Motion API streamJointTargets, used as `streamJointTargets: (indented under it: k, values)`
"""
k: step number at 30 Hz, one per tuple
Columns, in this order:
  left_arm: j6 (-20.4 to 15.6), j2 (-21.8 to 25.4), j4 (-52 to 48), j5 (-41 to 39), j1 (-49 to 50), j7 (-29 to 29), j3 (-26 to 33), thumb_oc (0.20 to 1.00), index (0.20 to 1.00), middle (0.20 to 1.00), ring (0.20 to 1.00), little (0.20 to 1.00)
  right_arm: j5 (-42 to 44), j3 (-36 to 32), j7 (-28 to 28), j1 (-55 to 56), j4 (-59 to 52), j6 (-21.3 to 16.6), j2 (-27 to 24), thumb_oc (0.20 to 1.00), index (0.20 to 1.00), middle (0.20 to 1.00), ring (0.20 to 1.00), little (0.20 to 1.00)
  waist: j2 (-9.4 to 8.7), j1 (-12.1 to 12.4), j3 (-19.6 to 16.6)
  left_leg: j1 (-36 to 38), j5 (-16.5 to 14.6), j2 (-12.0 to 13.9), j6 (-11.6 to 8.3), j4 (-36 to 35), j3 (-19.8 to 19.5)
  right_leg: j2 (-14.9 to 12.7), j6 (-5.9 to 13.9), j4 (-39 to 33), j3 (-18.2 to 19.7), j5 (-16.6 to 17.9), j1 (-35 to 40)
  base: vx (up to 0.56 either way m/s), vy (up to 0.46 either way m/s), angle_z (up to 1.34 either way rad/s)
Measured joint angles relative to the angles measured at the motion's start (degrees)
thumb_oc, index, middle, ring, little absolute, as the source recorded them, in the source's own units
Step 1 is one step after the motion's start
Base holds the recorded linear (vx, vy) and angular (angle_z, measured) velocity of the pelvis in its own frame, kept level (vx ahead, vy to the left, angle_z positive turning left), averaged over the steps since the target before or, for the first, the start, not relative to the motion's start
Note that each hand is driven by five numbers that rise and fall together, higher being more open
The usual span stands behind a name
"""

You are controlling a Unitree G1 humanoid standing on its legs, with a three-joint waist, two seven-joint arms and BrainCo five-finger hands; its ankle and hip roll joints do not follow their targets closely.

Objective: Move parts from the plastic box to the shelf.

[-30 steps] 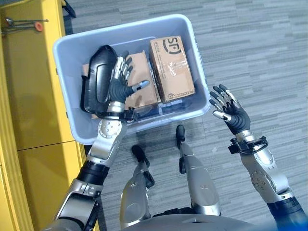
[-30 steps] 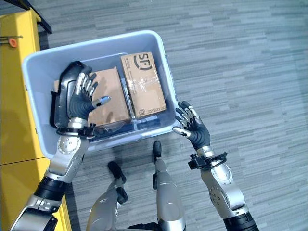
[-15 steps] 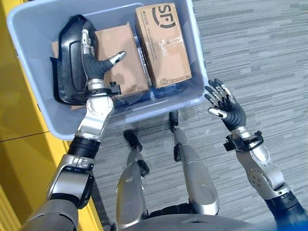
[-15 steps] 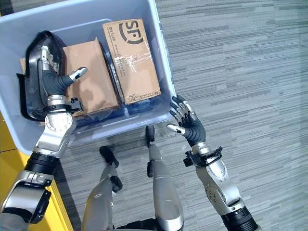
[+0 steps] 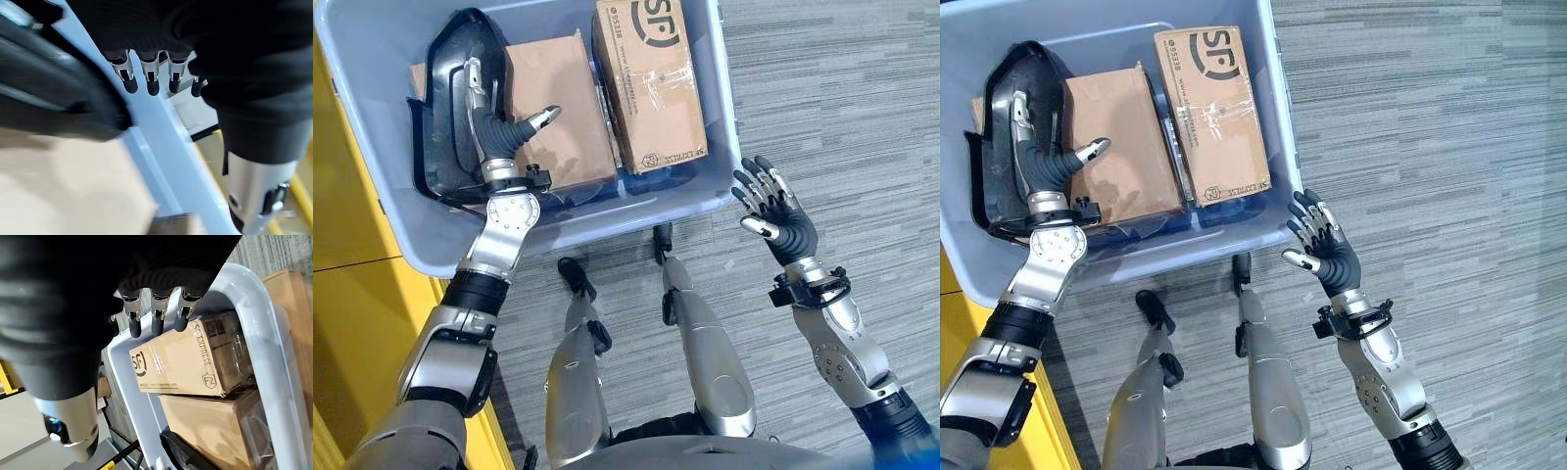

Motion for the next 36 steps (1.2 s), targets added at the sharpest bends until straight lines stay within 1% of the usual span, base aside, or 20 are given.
streamJointTargets:
  k: [2, 4, 5, 8, 9, 11, 12, 14, 15, 16, 19, 23, 24, 27, 28, 30, 32, 36]
  values:
    - [-0.03, -0.03, 2.10, 0.12, -0.94, -0.01, -0.77, 1.000, 1.000, 1.000, 1.000, 1.000, 0.00, 0.13, -0.07, -0.03, 0.00, -0.04, 0.00, 1.000, 1.000, 1.000, 1.000, 1.000, -0.77, -0.12, 0.06, -0.82, 0.00, 0.02, 0.00, 0.20, 0.02, 0.00, -0.11, -0.01, 0.00, 0.09, -0.70, 0.00, 0.000, 0.00]
    - [0.82, -0.03, 5.67, -0.15, -2.05, -0.08, -1.34, 1.000, 1.000, 1.000, 1.000, 1.000, 0.00, 0.59, -0.08, -0.27, -0.01, -0.06, 0.00, 1.000, 1.000, 1.000, 1.000, 1.000, -1.32, -0.28, 0.15, -0.85, 0.00, 0.03, 0.00, 0.29, 0.01, -0.03, -0.14, -0.01, 0.00, 0.12, -0.70, 0.00, 0.000, 0.00]
    - [0.81, -0.01, 6.64, -0.43, -2.24, -0.14, -1.74, 1.000, 1.000, 1.000, 1.000, 1.000, 0.00, 0.65, -0.08, -0.26, -0.01, -0.09, 0.00, 1.000, 1.000, 1.000, 1.000, 1.000, -1.37, -0.25, 0.15, -0.88, 0.00, 0.02, 0.00, 0.29, -0.03, -0.06, -0.15, 0.00, -0.01, 0.12, -0.69, 0.00, 0.000, 0.00]
    - [1.04, 0.61, 14.75, -0.37, -4.37, -1.17, -4.96, 1.000, 1.000, 1.000, 1.000, 1.000, 0.00, 1.55, -0.05, -0.32, 0.02, -0.22, 0.00, 1.000, 1.000, 1.000, 1.000, 1.000, -1.42, -0.31, 0.15, -0.93, 0.00, 0.02, 0.00, 0.46, -0.11, -0.09, -0.22, 0.00, -0.01, 0.19, -0.66, -0.01, 0.043, 0.01]
    - [0.96, 0.16, 17.31, -0.47, -6.35, -1.47, -5.99, 1.000, 1.000, 1.000, 1.000, 1.000, -0.03, 2.16, -0.04, -0.30, 0.03, -0.23, -0.01, 1.000, 1.000, 1.000, 1.000, 1.000, -1.44, -0.25, 0.14, -0.95, 0.00, 0.00, 0.00, 0.68, -0.09, -0.13, -0.32, 0.03, 0.00, 0.37, -0.66, 0.00, 0.000, 0.00]
    - [1.08, -0.71, 22.26, -1.24, -10.44, -2.17, -6.36, 1.000, 1.000, 1.000, 1.000, 1.000, -0.04, 2.30, 0.08, -0.25, -0.05, -0.23, 0.00, 1.000, 1.000, 1.000, 1.000, 1.000, -1.47, -0.20, 0.12, -0.96, 0.05, -0.01, 0.06, 0.80, -0.08, -0.20, -0.28, 0.03, 0.02, 0.63, -0.62, 0.00, 0.000, 0.00]
    - [1.67, -0.52, 22.59, -1.82, -11.67, -2.93, -6.34, 1.000, 1.000, 1.000, 1.000, 1.000, -0.04, 2.30, 0.08, -0.25, -0.04, -0.23, 0.00, 1.000, 1.000, 1.000, 1.000, 1.000, -1.50, -0.32, 0.10, -0.96, 0.17, -0.02, 0.07, 0.81, -0.07, -0.21, -0.24, 0.03, 0.03, 0.73, -0.61, 0.00, 0.000, 0.00]
    - [2.19, -2.23, 27.37, -5.45, -15.24, -4.43, -5.96, 1.000, 1.000, 1.000, 1.000, 1.000, -0.02, 2.21, 0.07, 0.15, -0.06, -0.18, -0.01, 1.000, 1.000, 1.000, 1.000, 1.000, -1.56, -0.77, 0.05, -0.96, 0.42, -0.03, -0.02, 0.81, -0.09, -0.20, -0.10, 0.00, 0.08, 0.92, -0.62, 0.00, 0.000, 0.00]
    - [2.19, -2.91, 28.17, -6.83, -16.26, -4.67, -5.66, 1.000, 1.000, 1.000, 1.000, 1.000, -0.02, 2.23, 0.07, 0.21, -0.07, -0.11, 0.00, 1.000, 1.000, 1.000, 1.000, 1.000, -1.56, -0.83, 0.03, -0.94, 0.49, -0.03, -0.06, 0.81, -0.10, -0.20, -0.05, 0.00, 0.09, 0.98, -0.62, 0.00, 0.000, 0.00]
    - [2.16, -3.86, 28.37, -10.75, -17.45, -5.68, -5.65, 1.000, 1.000, 1.000, 1.000, 1.000, -0.01, 2.20, 0.07, 0.23, -0.15, 0.28, 0.01, 1.000, 1.000, 1.000, 1.000, 1.000, -1.53, -0.80, -0.09, -0.93, 0.64, -0.03, -0.03, 0.80, -0.11, -0.20, -0.04, 0.00, 0.09, 1.08, -0.59, 0.00, 0.000, 0.00]
    - [2.15, -4.76, 25.34, -14.34, -16.89, -7.52, -5.73, 1.000, 1.000, 1.000, 1.000, 1.000, -0.02, 2.20, 0.03, 0.21, -0.14, 0.68, 0.01, 1.000, 1.000, 1.000, 1.000, 1.000, -1.53, -0.70, -0.15, -0.89, 0.75, -0.05, 0.01, 0.78, -0.11, -0.21, -0.03, 0.00, 0.10, 1.20, -0.54, 0.00, 0.000, 0.00]
    - [1.88, -6.11, 19.98, -15.28, -13.89, -9.74, -6.26, 1.000, 1.000, 1.000, 1.000, 1.000, -0.03, 2.13, -0.01, 0.11, -0.17, 0.78, 0.05, 1.000, 1.000, 1.000, 1.000, 1.000, -1.54, -0.55, -0.19, -0.73, 0.81, -0.15, 0.07, 0.80, -0.12, -0.32, -0.07, 0.00, 0.09, 1.28, -0.36, 0.00, 0.000, 0.00]
    - [2.17, -7.66, 13.86, -16.93, -11.09, -11.57, -7.21, 1.000, 1.000, 1.000, 1.000, 1.000, -0.07, 2.12, -0.06, 0.06, -0.16, 0.94, 0.11, 1.000, 1.000, 1.000, 1.000, 1.000, -1.53, -0.49, -0.20, -0.67, 0.83, -0.28, 0.10, 0.78, -0.17, -0.46, -0.09, 0.01, 0.09, 1.29, -0.27, 0.00, 0.000, 0.00]
    - [2.23, -10.19, 9.08, -17.48, -7.09, -13.61, -10.67, 1.000, 1.000, 1.000, 1.000, 1.000, -0.10, 1.93, -0.26, -0.40, 0.01, 1.50, 0.27, 1.000, 1.000, 1.000, 1.000, 1.000, -1.52, 0.11, -0.20, -0.44, 0.86, -0.34, 0.14, 0.79, -0.18, -0.54, -0.11, 0.04, 0.09, 1.32, -0.10, 0.00, 0.000, 0.00]
    - [2.33, -12.17, 5.15, -19.56, -3.21, -14.76, -11.95, 1.000, 1.000, 1.000, 1.000, 1.000, -0.12, 1.81, -0.56, -1.77, 0.53, 1.79, 0.93, 1.000, 1.000, 1.000, 1.000, 1.000, -1.50, 0.16, -0.20, 0.40, 0.86, -0.39, 0.15, 0.64, -0.08, -0.54, -0.11, 0.02, 0.18, 1.32, 0.57, 0.00, 0.015, -0.04]
    - [2.21, -14.31, 3.02, -19.98, -0.36, -15.63, -12.55, 1.000, 1.000, 1.000, 1.000, 1.000, -0.12, 1.77, -0.90, -2.71, 0.59, 1.90, 1.15, 1.000, 1.000, 1.000, 1.000, 1.000, -1.47, 0.89, -0.21, 1.23, 0.87, -0.42, 0.15, 0.57, 0.00, -0.55, -0.11, 0.02, 0.25, 1.31, 1.37, 0.00, 0.003, -0.02]
    - [2.19, -14.61, -0.02, -21.79, 2.11, -16.14, -12.53, 1.000, 1.000, 1.000, 1.000, 1.000, -0.15, 1.68, -1.24, -3.52, 0.67, 1.97, 1.24, 1.000, 1.000, 1.000, 1.000, 1.000, -1.34, 0.93, -0.27, 1.60, 0.91, -0.42, 0.22, 0.64, -0.03, -0.57, -0.12, 0.02, 0.30, 1.31, 1.75, 0.00, 0.000, 0.00]
    - [2.22, -14.06, -2.72, -24.39, 4.11, -16.81, -12.13, 1.000, 1.000, 1.000, 1.000, 1.000, -0.16, 1.51, -1.88, -3.83, 0.80, 2.35, 1.24, 1.000, 1.000, 1.000, 1.000, 1.000, -0.65, 1.37, -0.59, 1.72, 1.17, -0.50, 0.40, 0.61, -0.01, -0.63, -0.20, 0.02, 0.35, 1.52, 1.83, 0.00, 0.000, 0.00]
